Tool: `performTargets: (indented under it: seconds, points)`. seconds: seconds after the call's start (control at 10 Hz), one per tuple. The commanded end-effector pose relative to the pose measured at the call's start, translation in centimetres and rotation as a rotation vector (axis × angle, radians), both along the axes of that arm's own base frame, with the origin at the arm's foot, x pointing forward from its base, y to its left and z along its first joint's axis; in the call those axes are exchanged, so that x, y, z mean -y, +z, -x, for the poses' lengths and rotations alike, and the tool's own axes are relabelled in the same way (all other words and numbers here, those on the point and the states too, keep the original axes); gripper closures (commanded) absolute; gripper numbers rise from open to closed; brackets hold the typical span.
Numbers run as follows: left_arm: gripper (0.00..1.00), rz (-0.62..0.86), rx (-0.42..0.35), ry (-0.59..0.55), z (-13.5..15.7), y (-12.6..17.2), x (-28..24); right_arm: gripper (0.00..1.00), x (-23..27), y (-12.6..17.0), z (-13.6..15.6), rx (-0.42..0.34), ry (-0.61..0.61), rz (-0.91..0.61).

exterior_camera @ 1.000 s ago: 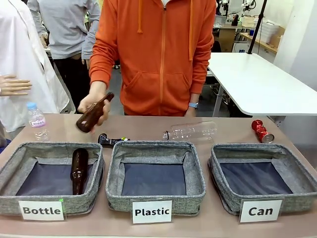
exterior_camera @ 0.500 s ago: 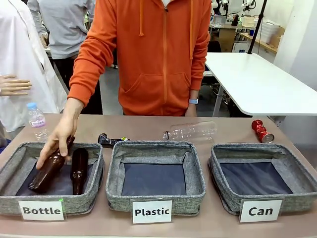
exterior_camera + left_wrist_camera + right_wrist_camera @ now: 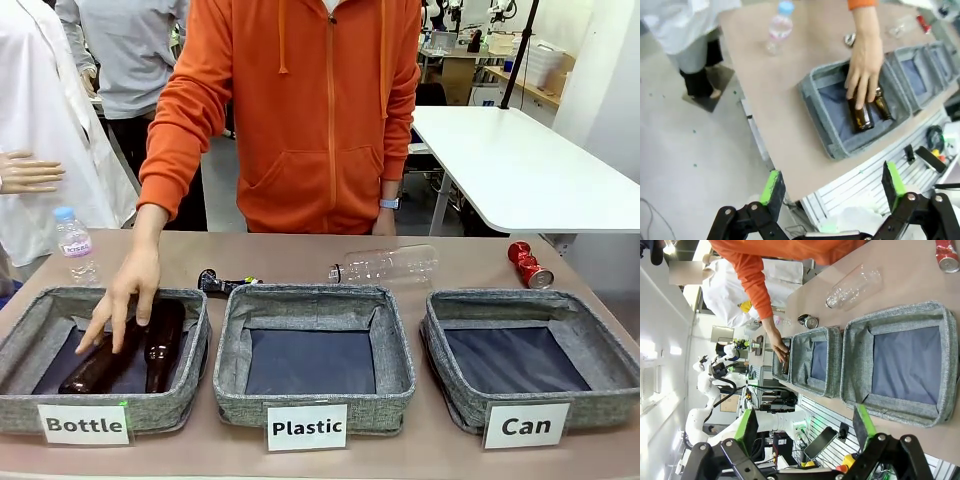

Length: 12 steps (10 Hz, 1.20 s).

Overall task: Sort the can waste into the basket.
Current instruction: Pick up the can waste from the table and place it in the right Fabric basket.

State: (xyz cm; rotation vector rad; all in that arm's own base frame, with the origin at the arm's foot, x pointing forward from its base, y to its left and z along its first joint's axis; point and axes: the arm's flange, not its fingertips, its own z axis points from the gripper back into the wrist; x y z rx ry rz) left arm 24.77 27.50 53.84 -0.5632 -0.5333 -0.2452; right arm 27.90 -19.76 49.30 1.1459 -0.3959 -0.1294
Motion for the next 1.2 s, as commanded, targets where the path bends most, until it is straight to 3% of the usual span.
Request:
performTargets:
  seconds: [0.0, 0.2, 0.4, 0.7, 1.1]
  points:
    - [0.0, 0.04, -0.009, 0.033, -0.5, -0.7, 0.2, 0.0, 0.1, 0.0, 0.0, 0.031, 0.009, -0.006]
    - [0.0, 0.028, -0.021, 0.034, -2.3, -1.0, 1.1, 0.0, 0.1, 0.0, 0.0, 0.031, 0.009, -0.006]
    - [0.0, -0.081, -0.021, -0.009, -5.7, 0.9, 4.9, 0.0, 0.1, 0.0, 0.0, 0.031, 0.009, -0.006]
    - [0.0, -0.278, -0.029, -0.198, -14.2, 3.6, 15.7, 0.0, 0.1, 0.0, 0.0, 0.031, 0.009, -0.006]
    - [0.0, -0.506, 0.143, -0.418, -23.5, 4.7, 30.3, 0.0, 0.1, 0.0, 0.0, 0.031, 0.009, -0.006]
